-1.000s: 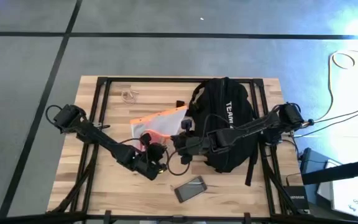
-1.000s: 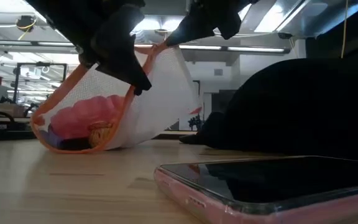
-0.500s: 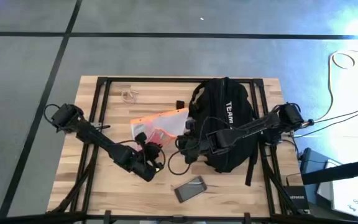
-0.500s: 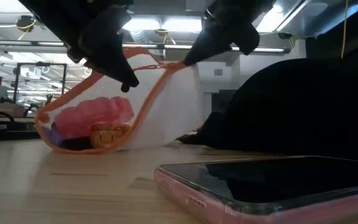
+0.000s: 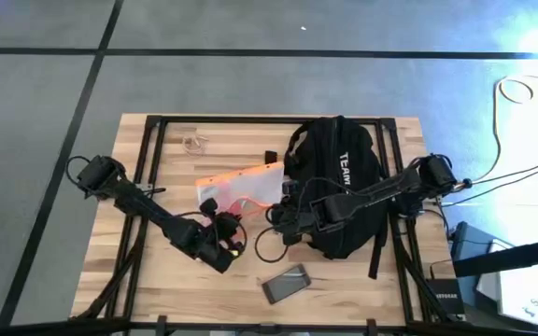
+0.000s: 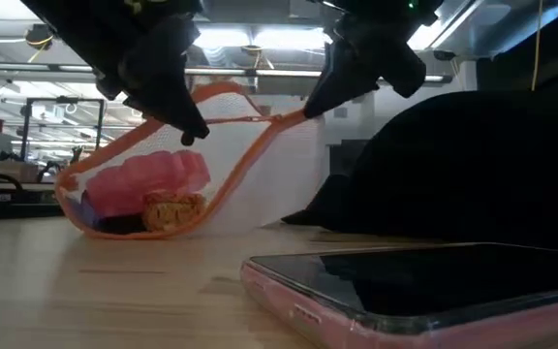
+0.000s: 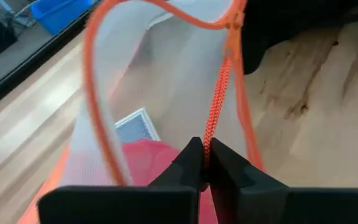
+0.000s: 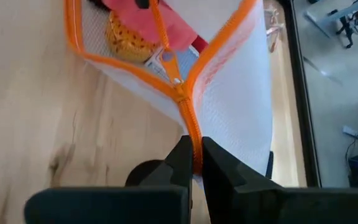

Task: Unpack backpack
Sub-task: Close the transparent white zip bag

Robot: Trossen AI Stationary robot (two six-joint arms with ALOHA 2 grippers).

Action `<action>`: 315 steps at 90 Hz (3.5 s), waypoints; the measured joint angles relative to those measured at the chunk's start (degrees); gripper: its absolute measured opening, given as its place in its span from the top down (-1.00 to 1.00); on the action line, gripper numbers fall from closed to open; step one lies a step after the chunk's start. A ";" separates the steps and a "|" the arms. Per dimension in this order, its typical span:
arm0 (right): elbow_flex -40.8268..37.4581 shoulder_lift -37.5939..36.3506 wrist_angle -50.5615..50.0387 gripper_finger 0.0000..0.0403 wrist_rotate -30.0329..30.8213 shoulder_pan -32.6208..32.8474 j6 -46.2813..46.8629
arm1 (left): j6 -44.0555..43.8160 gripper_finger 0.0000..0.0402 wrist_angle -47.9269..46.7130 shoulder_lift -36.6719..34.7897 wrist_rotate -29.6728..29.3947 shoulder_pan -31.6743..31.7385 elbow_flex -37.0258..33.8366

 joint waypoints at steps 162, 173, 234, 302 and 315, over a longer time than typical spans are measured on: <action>-0.02 -2.80 -19.21 1.00 8.51 -0.54 7.91 | -19.92 0.99 -29.72 -11.30 11.72 -12.20 0.00; -0.02 -2.80 -18.96 1.00 8.55 -0.92 7.59 | -22.88 0.99 -33.25 -11.30 11.75 -13.12 0.00; -0.02 -2.80 -15.90 1.00 7.98 -2.10 5.92 | -56.83 0.99 -61.12 -11.30 14.00 -14.53 0.72; -0.07 -2.80 -13.01 1.00 4.25 -2.80 2.93 | -39.98 0.99 -57.79 -11.52 31.08 -8.94 0.57; -0.07 -2.80 -12.59 1.00 3.89 -2.80 2.89 | -33.15 0.99 -54.44 -11.52 33.02 -8.94 0.56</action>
